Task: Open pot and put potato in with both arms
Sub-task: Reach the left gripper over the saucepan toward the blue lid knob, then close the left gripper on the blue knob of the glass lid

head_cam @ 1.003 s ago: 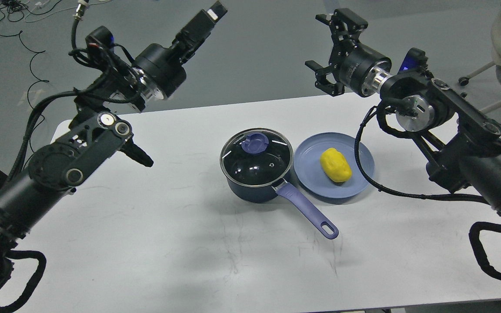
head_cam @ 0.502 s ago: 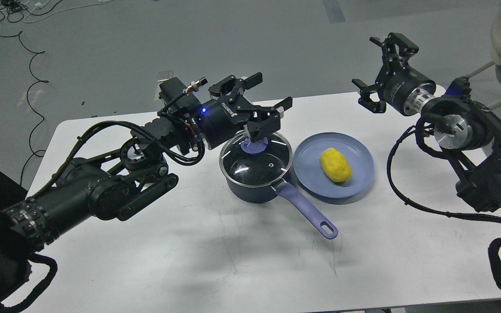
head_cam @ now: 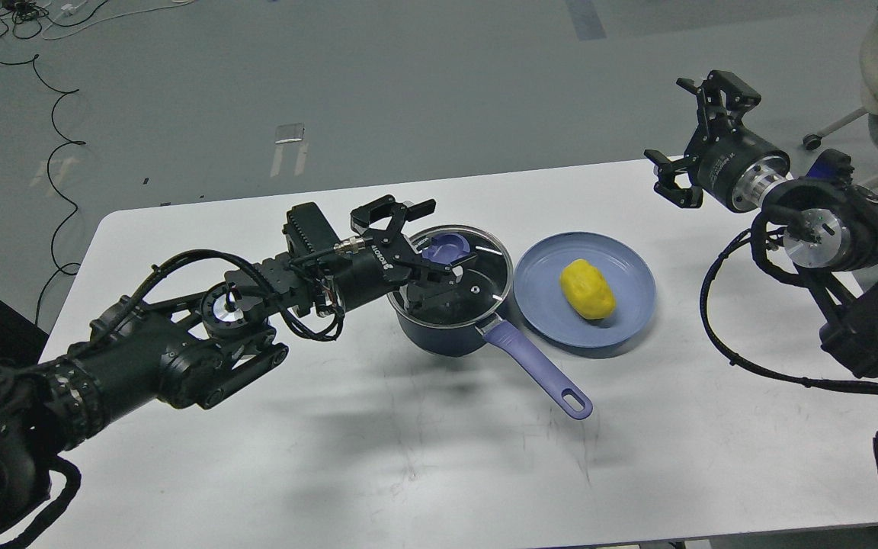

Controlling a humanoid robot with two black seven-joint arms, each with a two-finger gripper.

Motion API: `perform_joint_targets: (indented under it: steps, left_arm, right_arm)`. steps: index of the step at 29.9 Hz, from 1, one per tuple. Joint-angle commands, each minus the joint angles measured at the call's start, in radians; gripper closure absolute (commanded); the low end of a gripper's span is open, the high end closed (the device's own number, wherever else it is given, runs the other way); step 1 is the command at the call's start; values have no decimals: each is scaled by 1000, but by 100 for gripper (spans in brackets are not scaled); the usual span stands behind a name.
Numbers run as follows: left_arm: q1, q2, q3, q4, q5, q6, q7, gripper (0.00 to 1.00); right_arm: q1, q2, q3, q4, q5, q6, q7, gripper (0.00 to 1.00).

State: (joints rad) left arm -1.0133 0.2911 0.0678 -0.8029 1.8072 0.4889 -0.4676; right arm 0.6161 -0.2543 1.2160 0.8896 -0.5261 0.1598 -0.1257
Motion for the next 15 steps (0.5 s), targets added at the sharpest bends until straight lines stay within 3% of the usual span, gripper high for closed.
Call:
perform_joint_targets:
  steps: [1,9,15]
  left_arm:
    - [1,-3,3,8,-5,0,0,2]
    - [5,-15,13,10,-2,0,-2,2]
    - [2,-53,70,93,-11,0,-2,2]
  right_arm:
    - [-3,0,-1,0,0,0,0,0]
    - [-18,-2,-3,0,0,0,1,0]
    - [-18,-3,-4,3,0,0,1,0]
